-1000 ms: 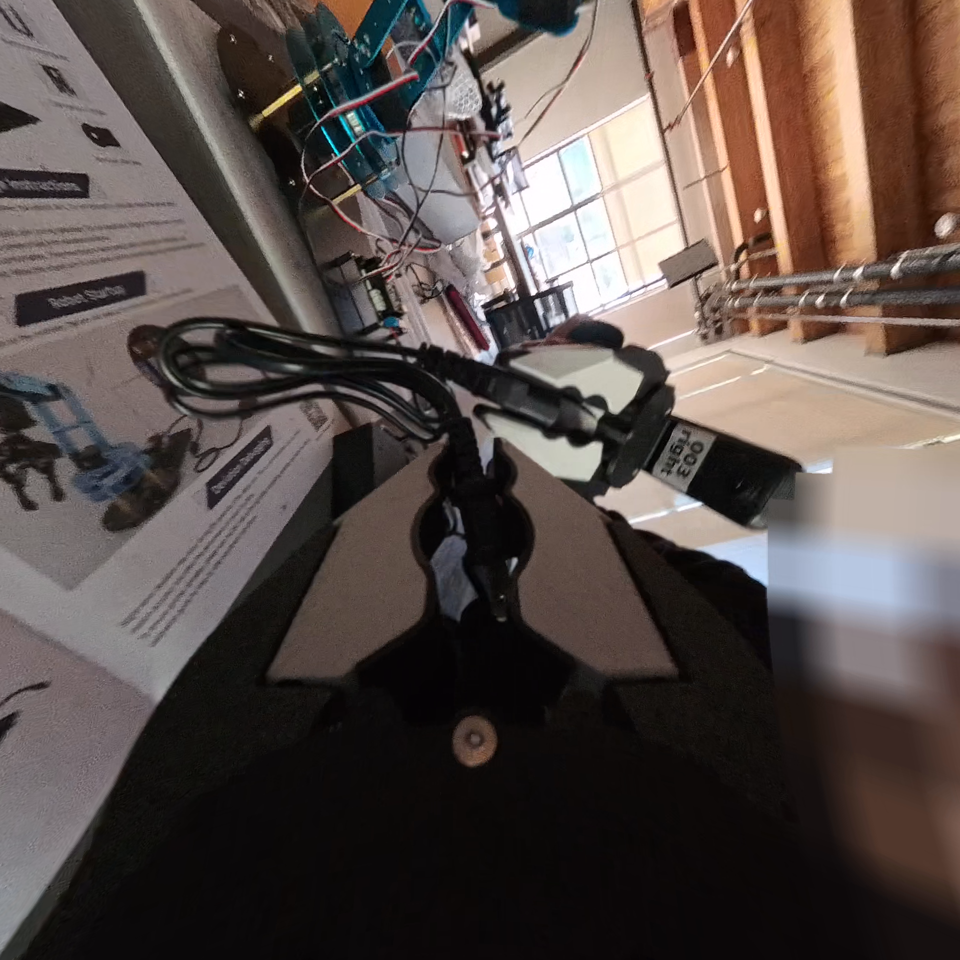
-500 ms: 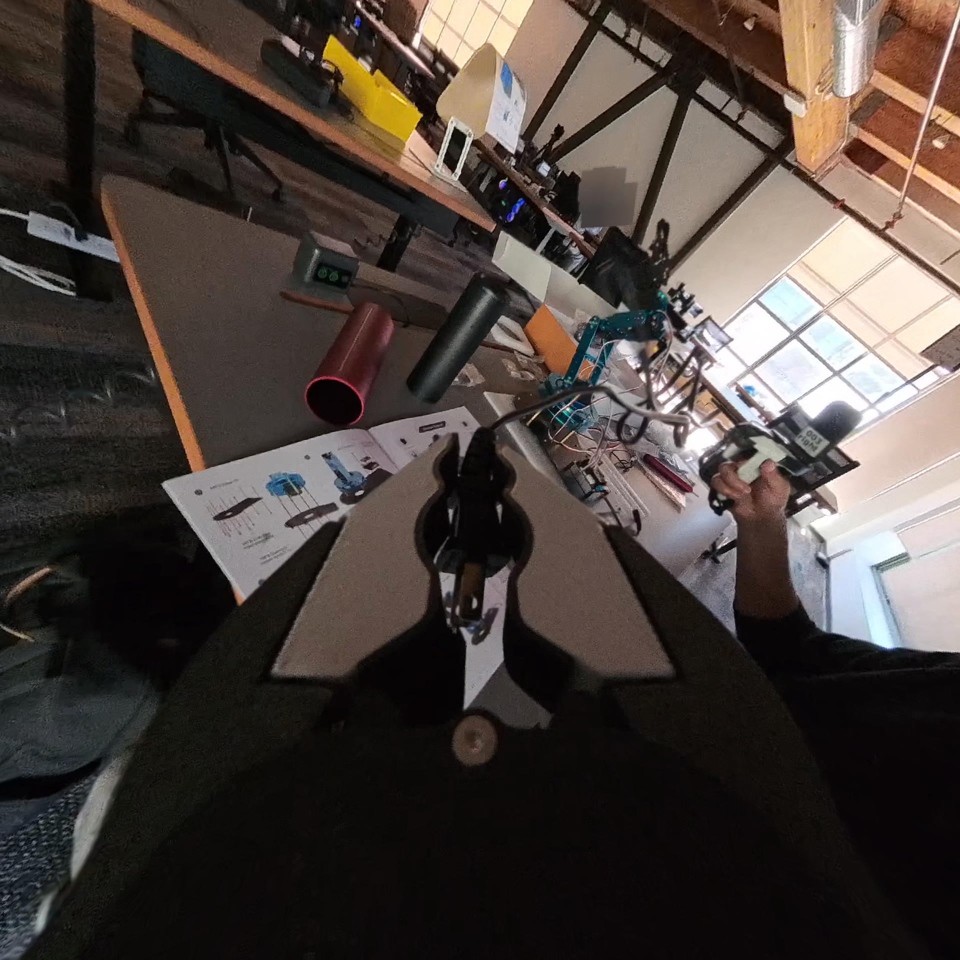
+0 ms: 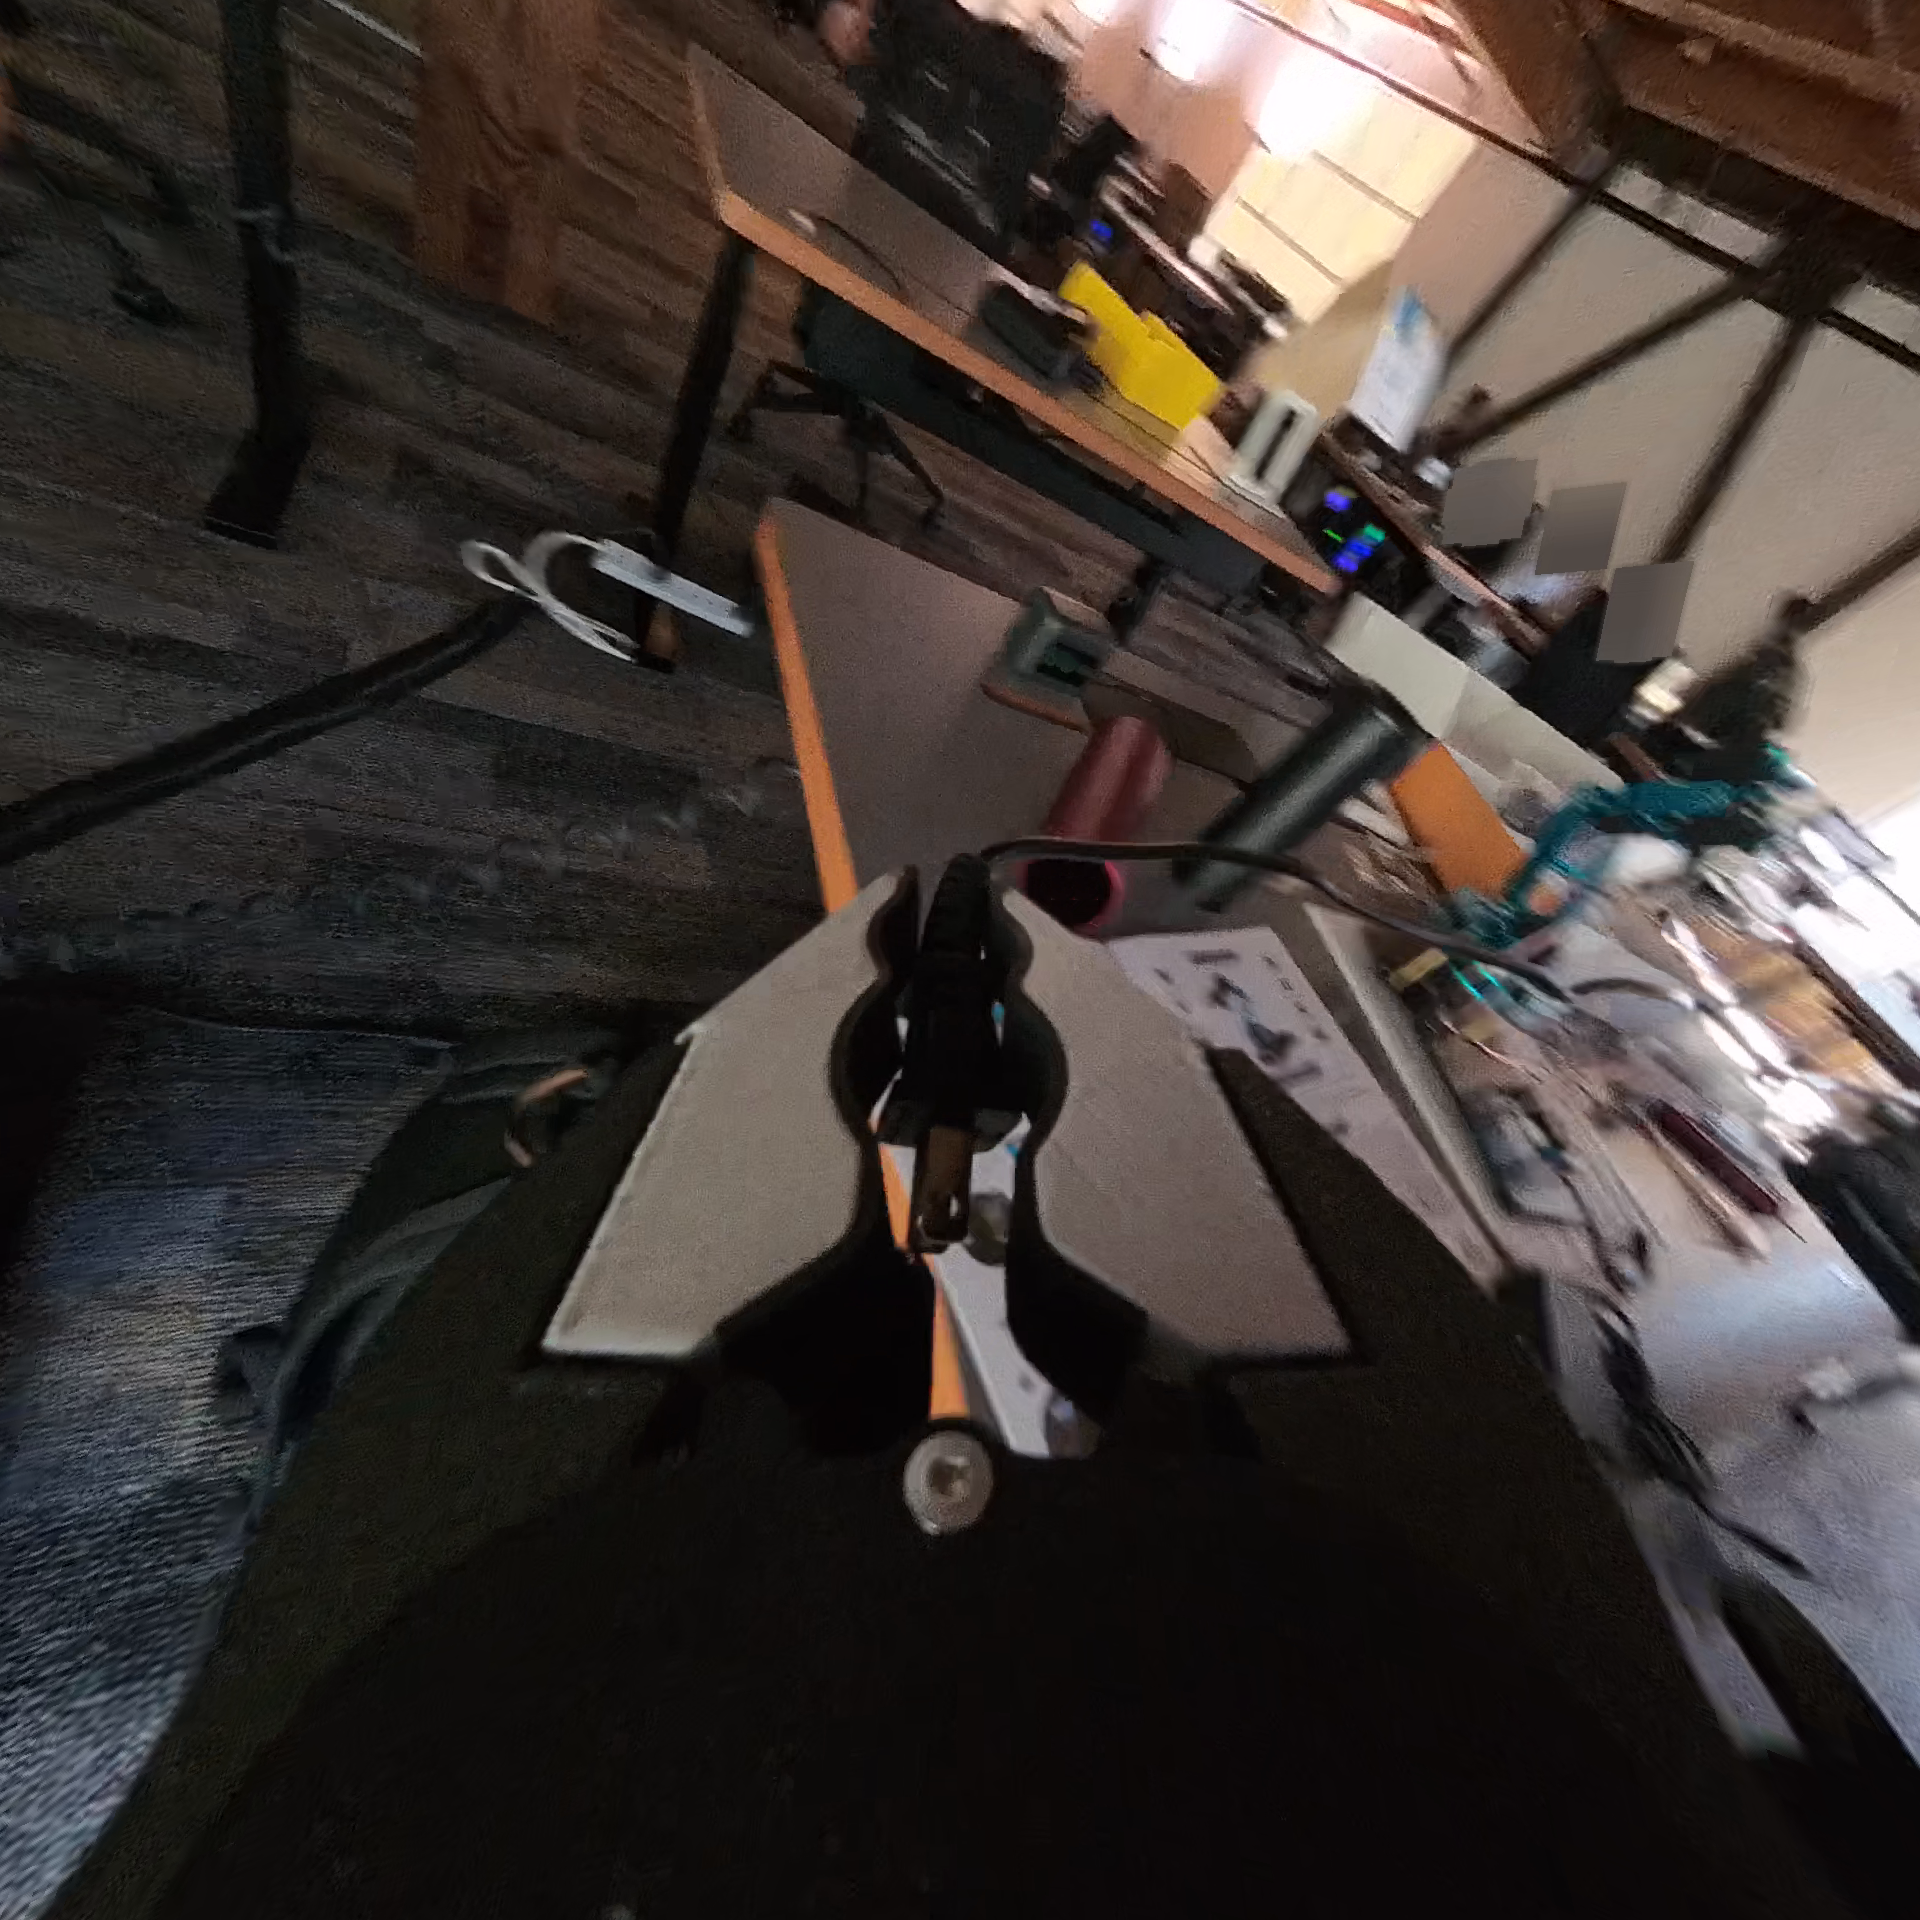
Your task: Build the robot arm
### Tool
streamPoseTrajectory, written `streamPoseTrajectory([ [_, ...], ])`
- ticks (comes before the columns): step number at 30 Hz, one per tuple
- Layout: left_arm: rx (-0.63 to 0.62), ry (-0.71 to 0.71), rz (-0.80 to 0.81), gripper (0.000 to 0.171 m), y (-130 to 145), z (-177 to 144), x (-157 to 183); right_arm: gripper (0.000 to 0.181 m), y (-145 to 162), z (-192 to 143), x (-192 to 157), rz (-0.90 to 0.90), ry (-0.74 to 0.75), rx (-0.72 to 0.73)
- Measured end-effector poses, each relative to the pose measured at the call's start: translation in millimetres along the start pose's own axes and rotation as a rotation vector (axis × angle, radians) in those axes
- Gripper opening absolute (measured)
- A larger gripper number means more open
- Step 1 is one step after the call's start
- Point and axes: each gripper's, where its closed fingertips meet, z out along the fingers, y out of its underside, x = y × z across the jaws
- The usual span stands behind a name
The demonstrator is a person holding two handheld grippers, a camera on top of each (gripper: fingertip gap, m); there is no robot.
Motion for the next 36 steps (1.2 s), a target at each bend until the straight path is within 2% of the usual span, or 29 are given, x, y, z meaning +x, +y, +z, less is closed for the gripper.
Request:
streamPoseTrajectory([
  [1,0.045,-0.068,-0.019,0.010,-10,-4,-19,0.013,-5,-16,20,-0.007,0.103,0.046],
  [2,0.090,-0.069,-0.095,0.009,-19,-8,-39,0.013,-9,-38,33,0.033,0.126,0.102],
  [3,0.121,-0.008,-0.188,0.010,-26,-13,-47,0.013,-15,-63,39,0.112,0.086,0.182],
  [4,0.104,0.016,-0.197,0.010,-27,-15,-47,0.013,-10,-78,43,0.126,0.090,0.179],
  [5,0.069,-0.032,-0.131,0.010,-24,-10,-48,0.013,0,-85,45,0.094,0.130,0.129],
  [7,0.070,-0.038,-0.103,0.010,-29,2,-40,0.013,-5,-96,41,0.079,0.145,0.152],
  [9,0.104,0.008,-0.154,0.010,-46,9,-34,0.012,-15,-110,35,0.082,0.099,0.182],
  [10,0.115,0.017,-0.161,0.011,-54,14,-32,0.012,-14,-115,39,0.077,0.125,0.178],
  [11,0.154,-0.067,-0.162,0.010,-64,13,-45,0.013,-16,-125,47,0.091,0.165,0.195],
  [12,0.216,-0.151,-0.164,0.009,-77,1,-68,0.014,-24,-152,67,0.150,0.237,0.282],
  [13,0.242,-0.082,-0.213,0.008,-88,-7,-75,0.011,-30,-184,79,0.227,0.223,0.362],
  [14,0.214,-0.022,-0.231,0.009,-90,-7,-65,0.012,-26,-196,78,0.243,0.185,0.349],
  [16,0.117,-0.280,0.082,0.010,-83,6,-64,0.013,-14,-186,73,0.099,0.300,0.196],
  [17,0.082,-0.316,0.166,0.010,-83,15,-58,0.013,-22,-182,65,0.054,0.307,0.190],
  [18,0.045,-0.217,0.184,0.010,-81,30,-35,0.013,-28,-172,57,0.038,0.295,0.184],
  [19,-0.047,-0.085,0.188,0.009,-70,48,-7,0.014,-29,-153,48,0.010,0.280,0.140],
  [20,-0.152,-0.040,0.244,0.010,-56,63,10,0.014,-26,-126,31,-0.021,0.229,0.071],
  [22,-0.269,-0.128,0.414,0.010,-51,85,11,0.014,-26,-70,-10,-0.119,0.112,-0.026],
  [24,-0.378,-0.082,0.481,0.010,-51,103,20,0.013,-37,-23,-56,-0.170,-0.028,-0.039],
  [26,-0.431,-0.073,0.595,0.010,-67,127,24,0.014,-43,20,-101,-0.183,-0.190,-0.038],
  [28,-0.500,-0.109,0.770,0.010,-86,157,24,0.014,-35,68,-133,-0.206,-0.266,-0.092],
  [29,-0.575,-0.114,0.836,0.010,-90,175,25,0.014,-27,89,-150,-0.216,-0.322,-0.133],
  [32,-1.026,-0.151,0.926,0.011,-71,211,17,0.014,3,151,-207,-0.146,-0.526,-0.204],
  [36,-1.604,-0.196,0.901,0.011,-26,245,8,0.013,94,216,-274,-0.023,-0.748,-0.389],
])
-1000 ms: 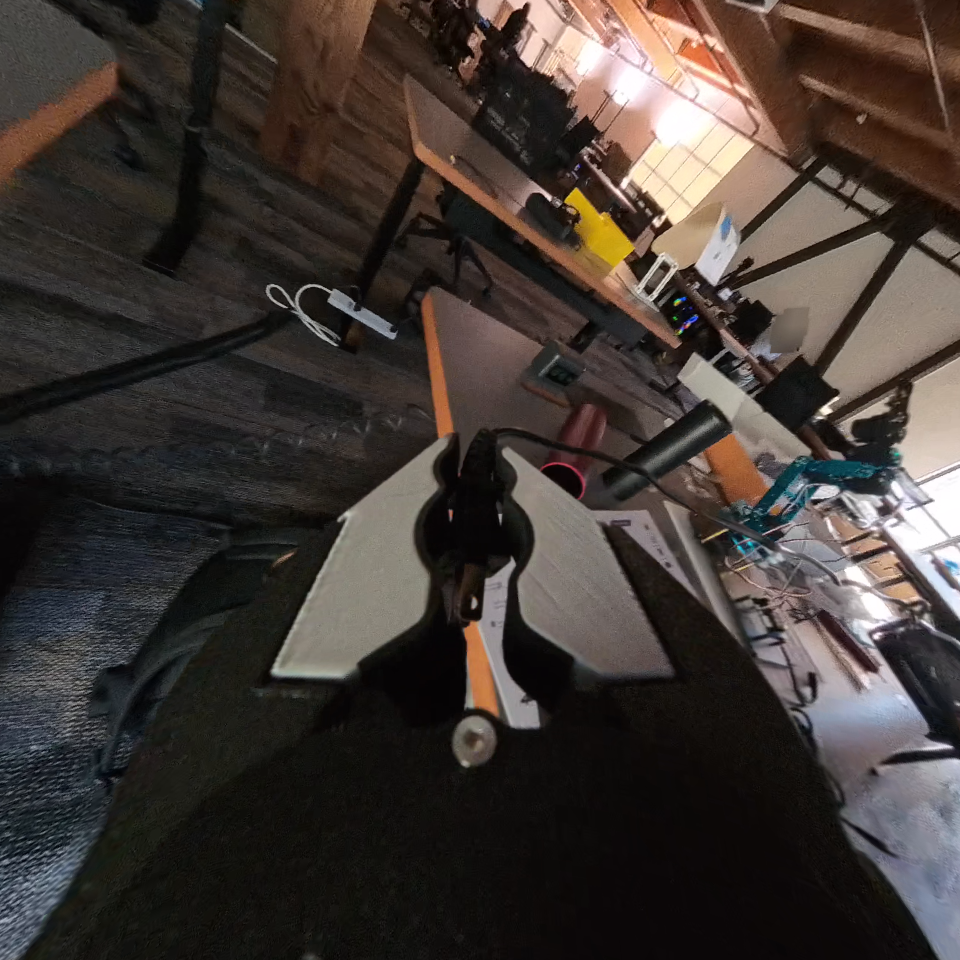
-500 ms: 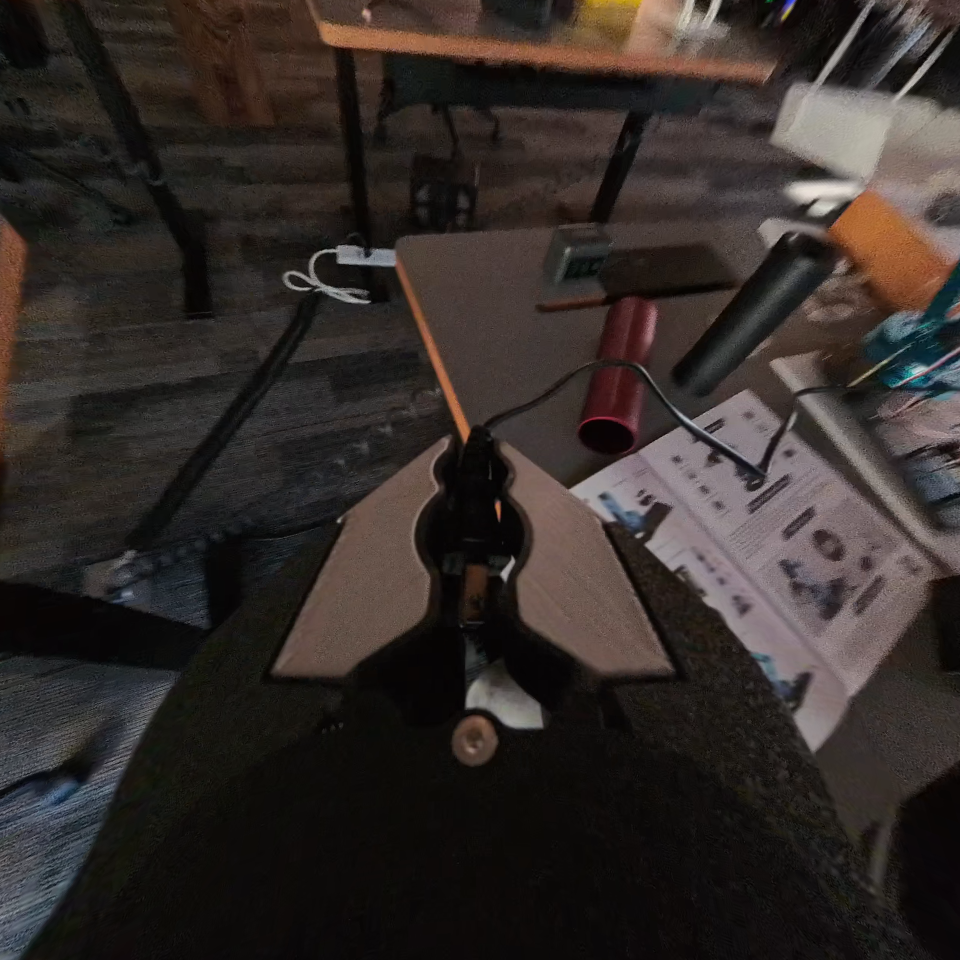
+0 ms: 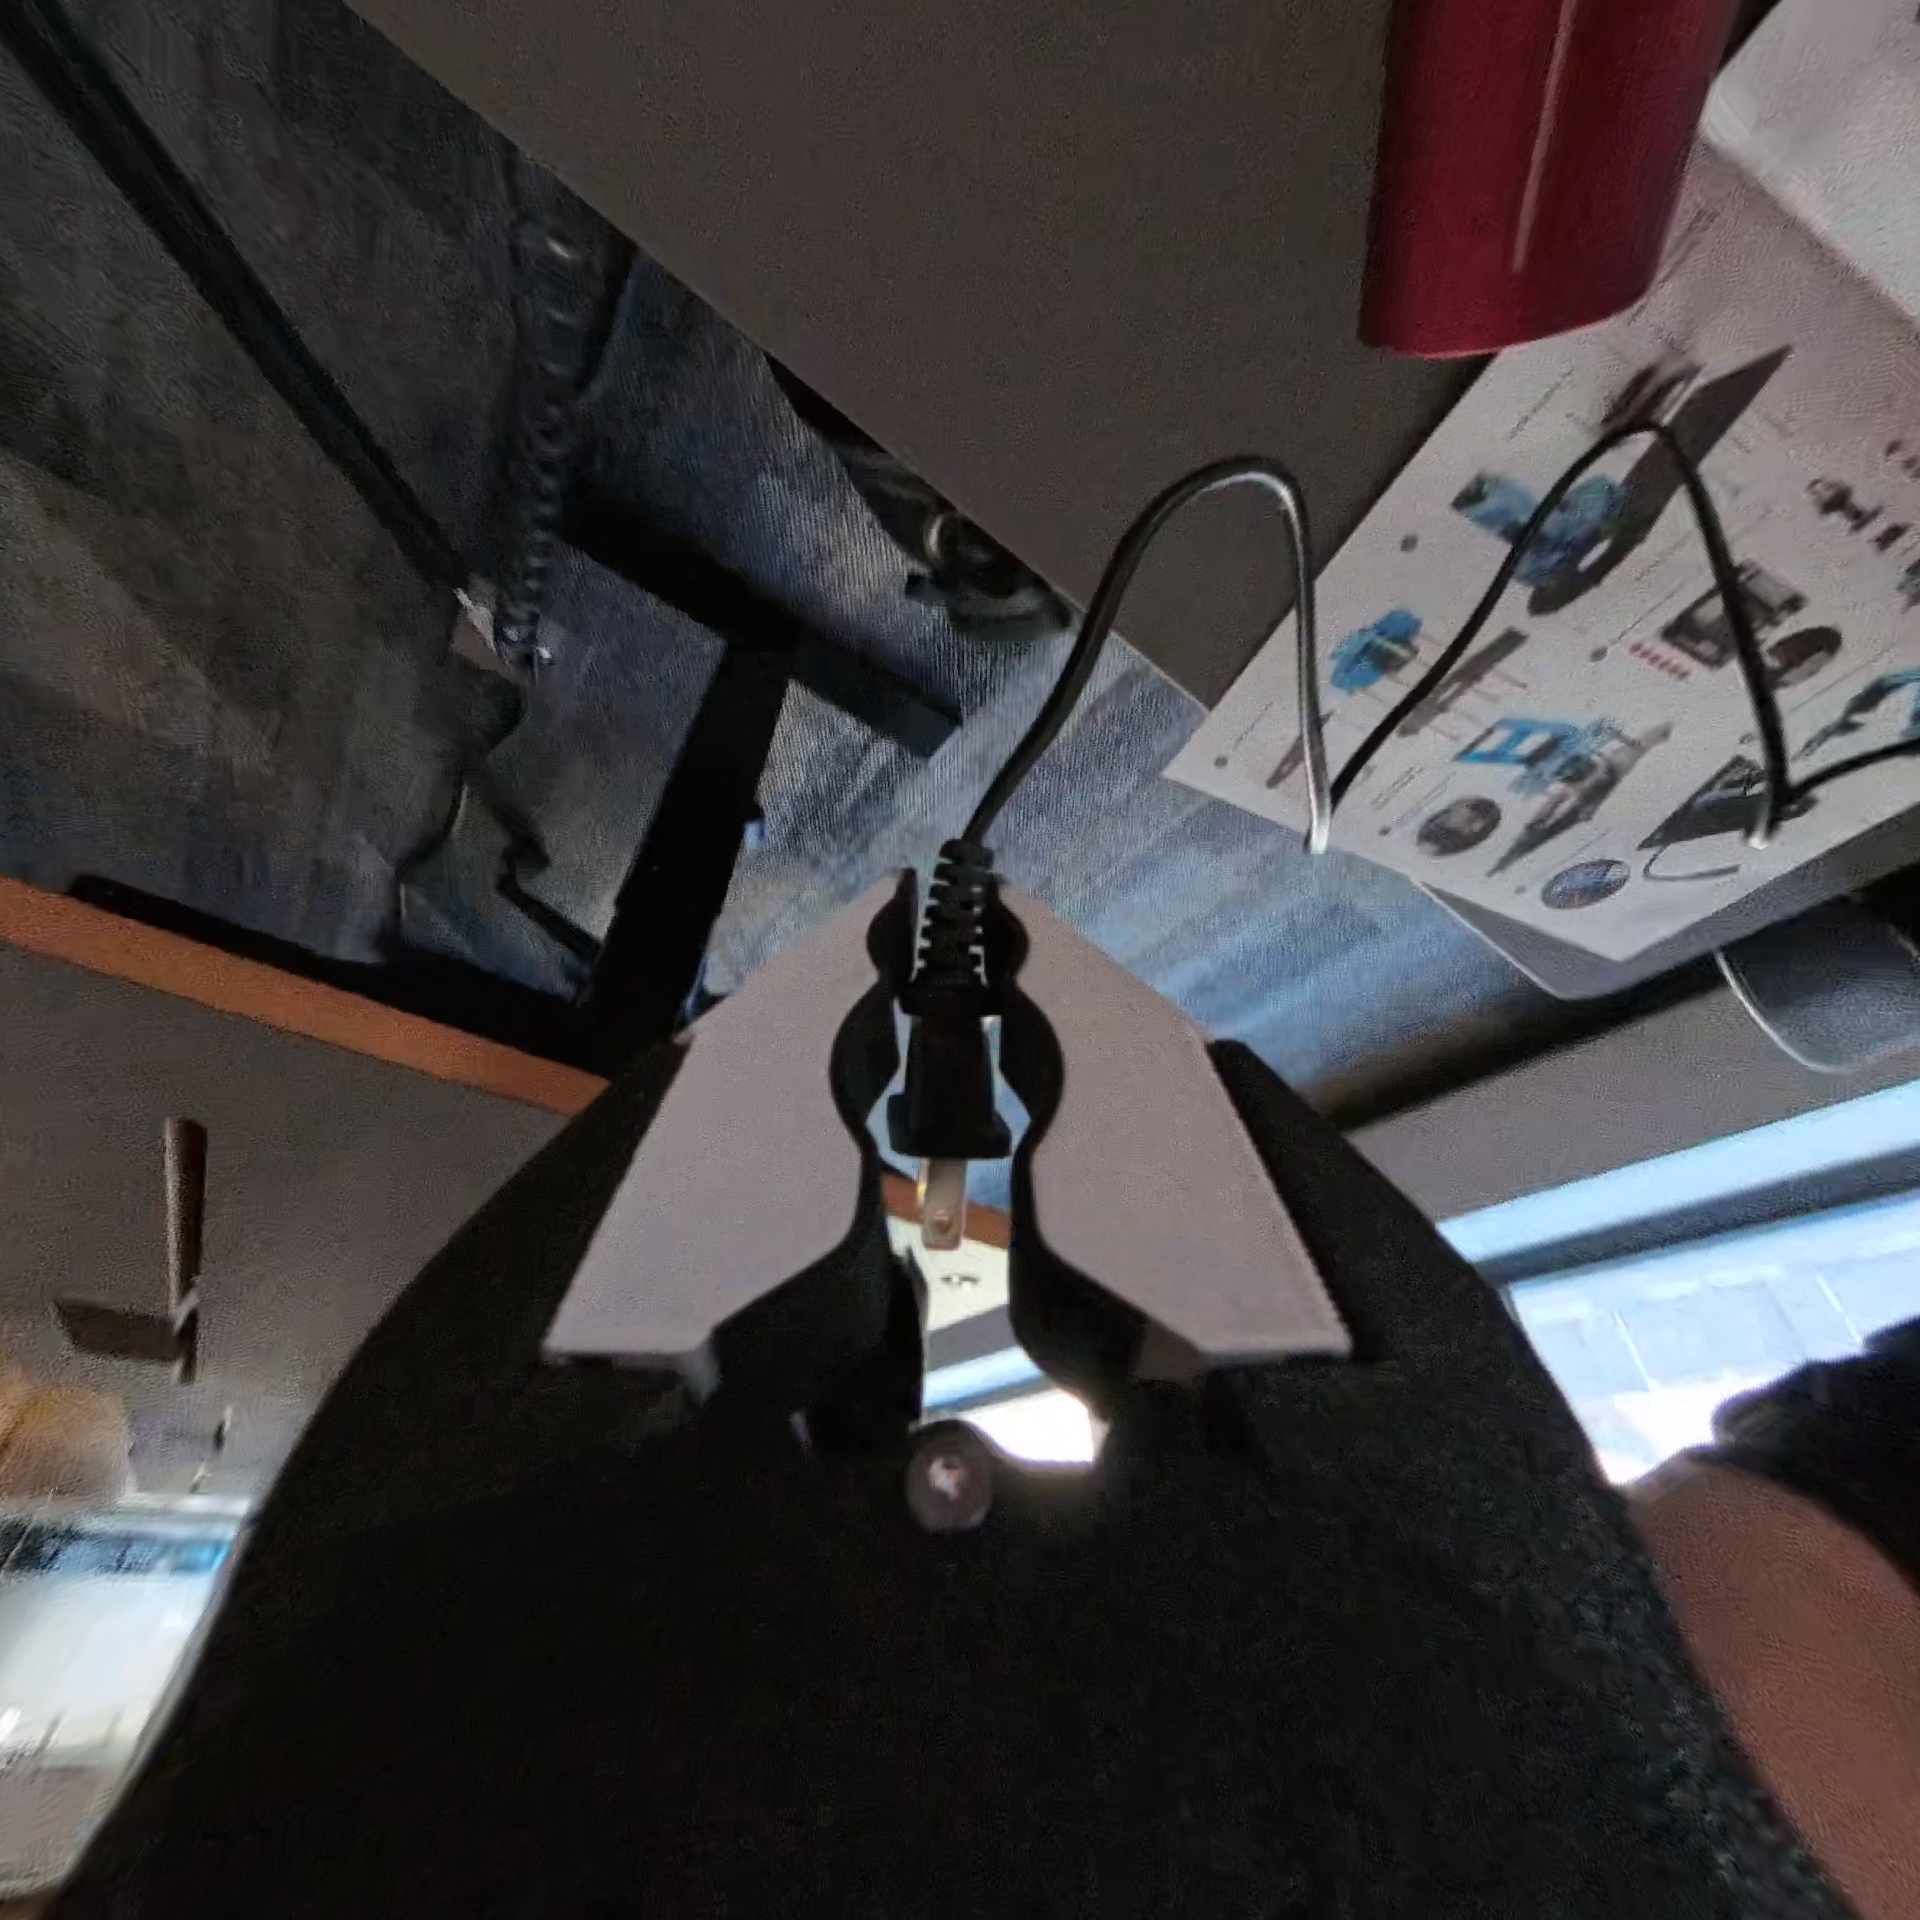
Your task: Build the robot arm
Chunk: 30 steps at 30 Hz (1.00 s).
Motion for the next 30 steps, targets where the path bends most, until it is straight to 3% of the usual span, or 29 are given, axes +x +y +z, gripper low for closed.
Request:
streamPoseTrajectory([
  [3,-0.182,0.101,0.045,0.012,-40,26,6,0.013,47,40,28,0.039,0.046,-0.100],
  [6,-0.093,0.144,0.108,0.013,-101,43,5,0.013,69,45,55,0.128,0.090,-0.107],
  [9,-0.002,0.171,0.144,0.018,-144,58,6,0.014,76,30,82,0.161,0.179,-0.100],
  [12,0.064,0.096,0.154,0.052,-169,71,-3,0.013,87,19,102,0.154,0.258,-0.151],
  [16,0.327,0.035,0.129,0.076,-210,54,-11,0.014,89,11,120,0.132,0.336,-0.158],
  [18,0.510,0.028,0.096,0.079,-228,27,-14,0.014,86,11,128,0.115,0.370,-0.152],
  [21,0.798,0.007,0.057,0.078,-231,-34,-3,0.014,84,11,136,0.115,0.413,-0.147],
  [24,1.140,0.004,0.098,0.071,-199,-109,56,0.014,79,9,148,0.174,0.438,-0.102],
  [26,1.292,0.083,0.227,0.069,-161,-132,137,0.014,78,10,152,0.220,0.418,-0.069],
  [28,1.367,0.190,0.392,0.065,-122,-121,233,0.014,78,11,152,0.236,0.415,-0.042],
  [30,1.326,0.204,0.519,0.058,-92,-78,315,0.014,76,13,149,0.264,0.399,-0.012],
])
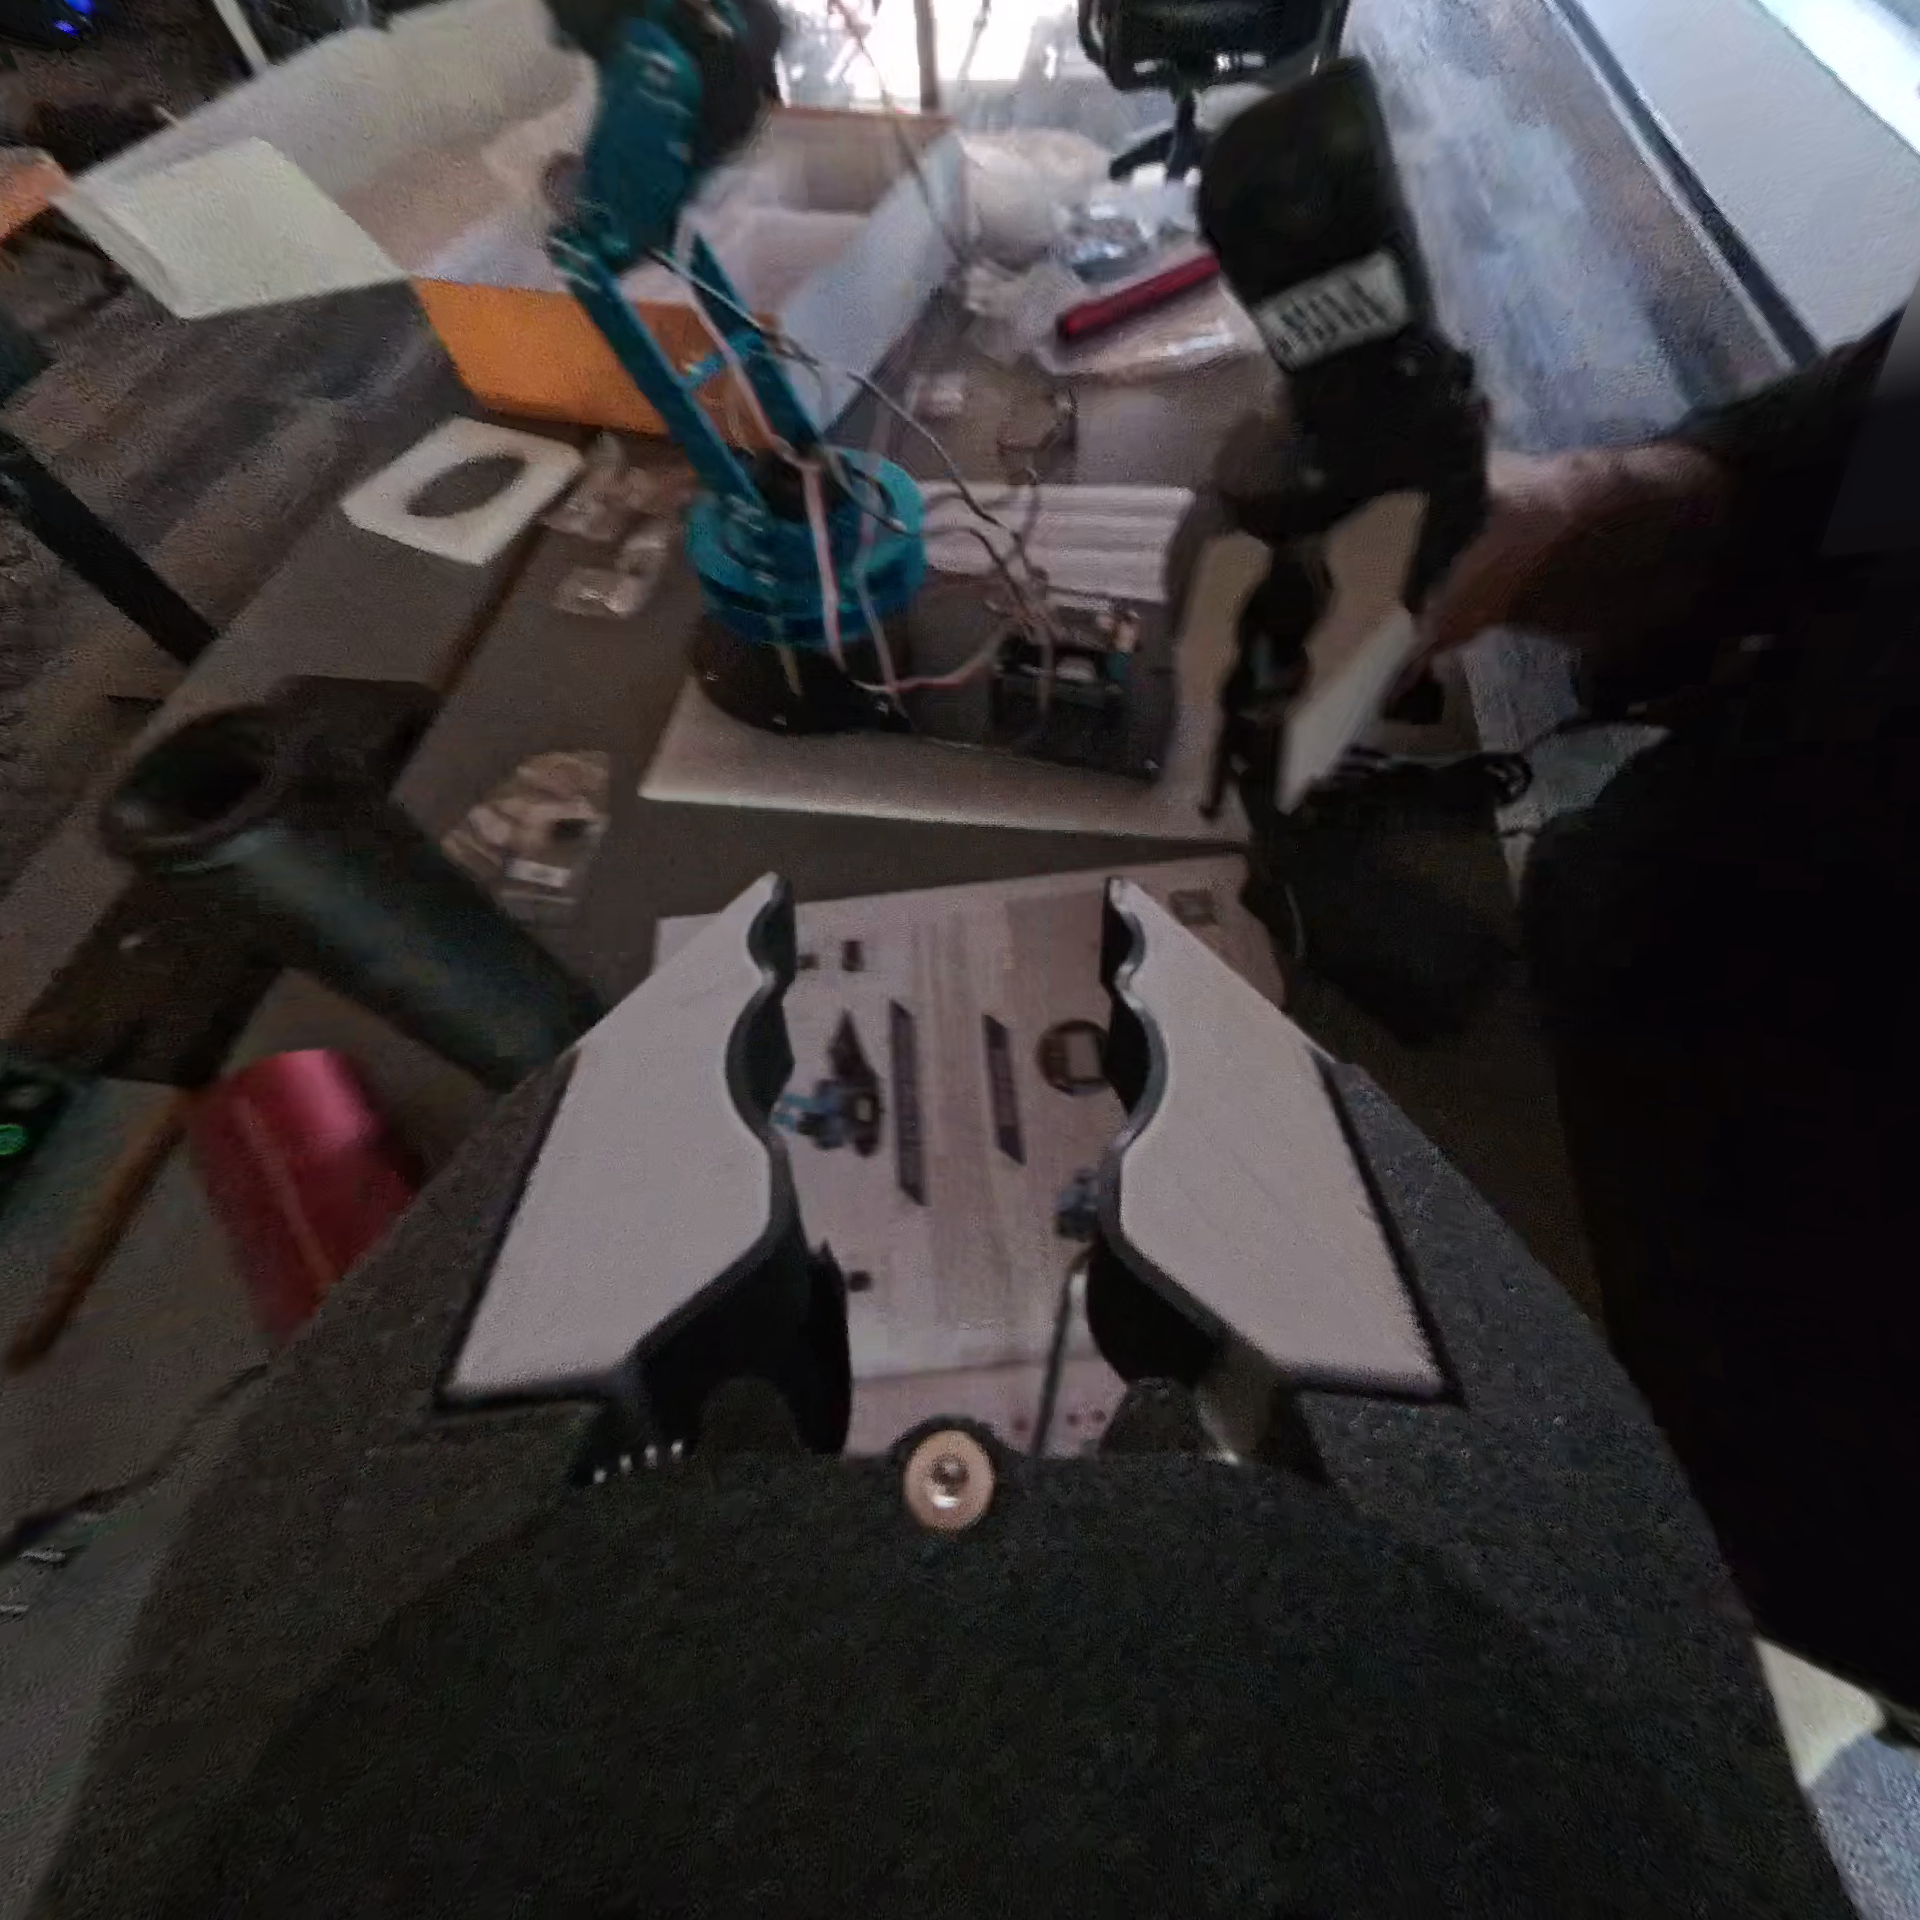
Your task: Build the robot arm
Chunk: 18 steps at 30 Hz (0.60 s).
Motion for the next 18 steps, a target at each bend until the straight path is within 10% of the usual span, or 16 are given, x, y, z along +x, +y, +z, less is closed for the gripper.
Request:
streamPoseTrajectory([
  [4,-0.048,-0.145,0.067,0.063,39,49,99,0.015,-16,-2,-9,0.159,-0.093,0.132],
  [9,0.002,-0.447,0.004,0.061,41,88,113,0.014,-31,-3,-28,0.273,-0.194,0.260],
  [11,0.067,-0.471,-0.024,0.033,32,94,114,0.014,-29,0,-38,0.269,-0.214,0.249],
  [18,-0.066,-0.360,-0.091,0.010,69,71,139,0.047,-6,-31,-58,-0.217,-0.296,0.031],
])
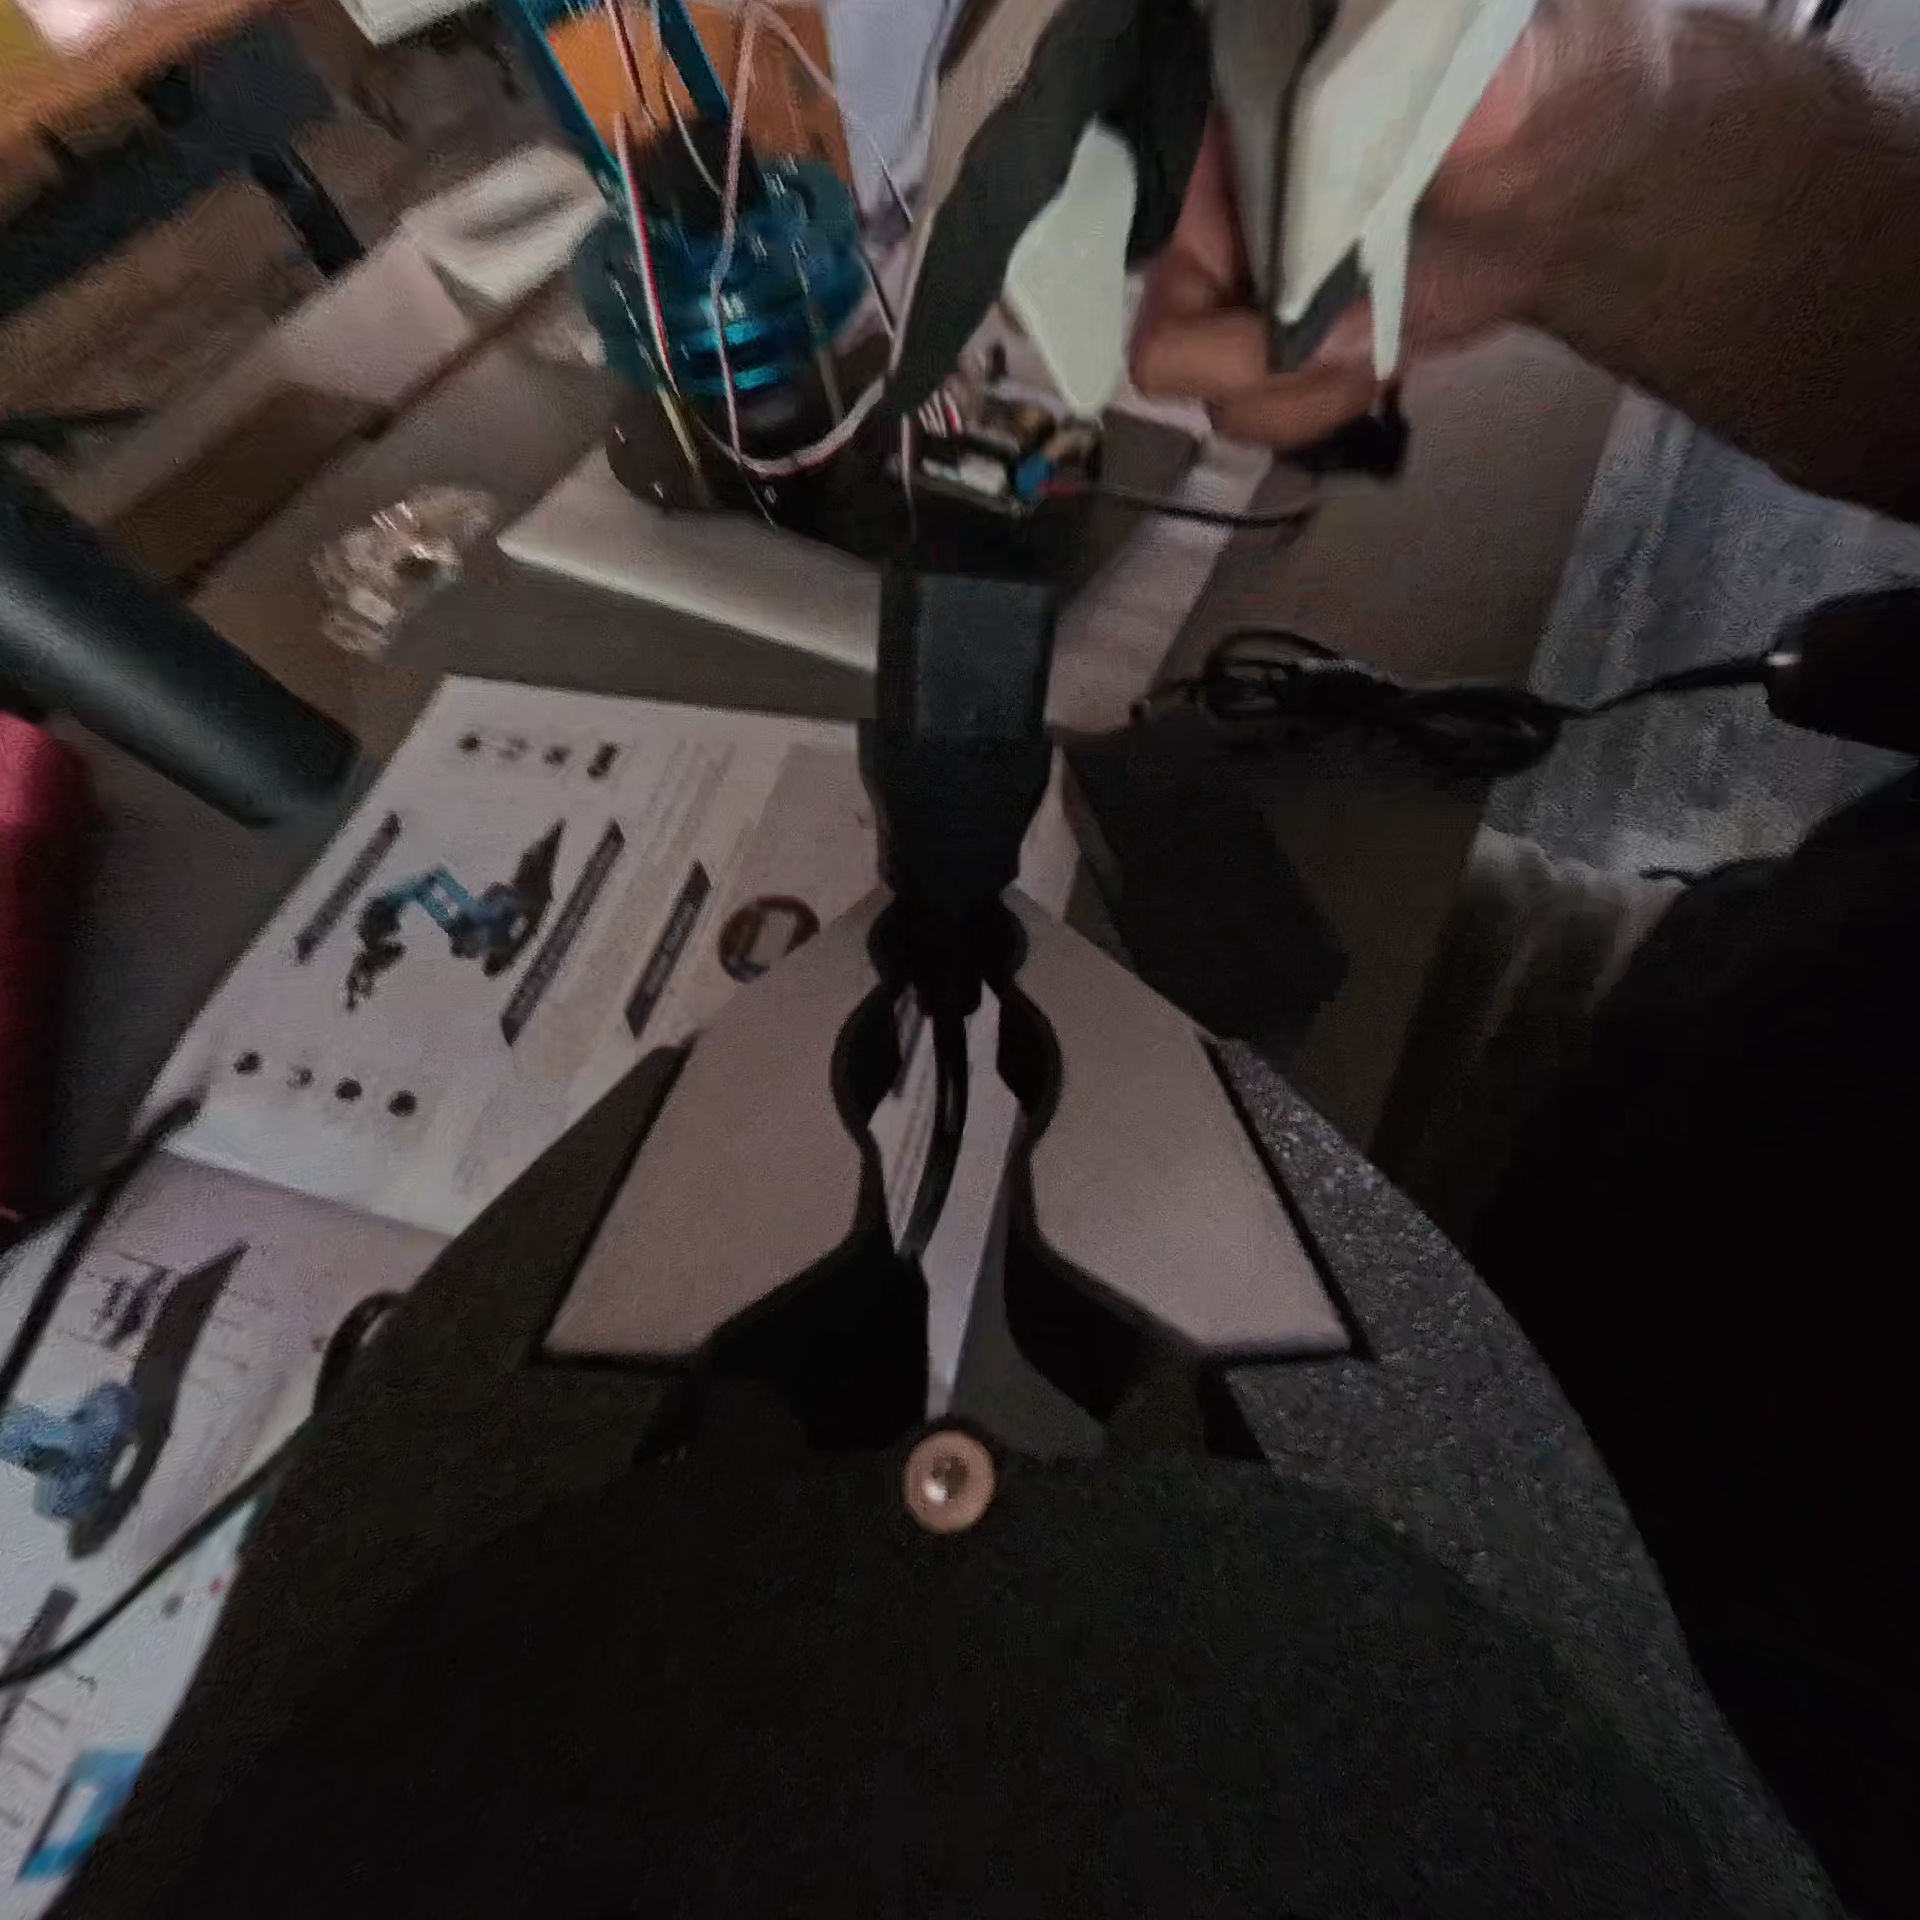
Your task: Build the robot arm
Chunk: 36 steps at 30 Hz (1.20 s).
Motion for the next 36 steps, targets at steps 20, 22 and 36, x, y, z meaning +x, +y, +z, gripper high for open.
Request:
streamPoseTrajectory([
  [20,-0.331,0.241,-0.163,0.010,94,-6,64,0.052,158,9,31,-0.599,-0.136,-0.981],
  [22,-0.265,0.121,-0.089,0.010,88,-5,51,0.052,142,11,38,-0.597,-0.035,-0.878],
  [36,-0.308,-0.757,0.972,0.009,49,-22,-24,0.052,144,7,35,-0.282,-0.157,-0.911],
])
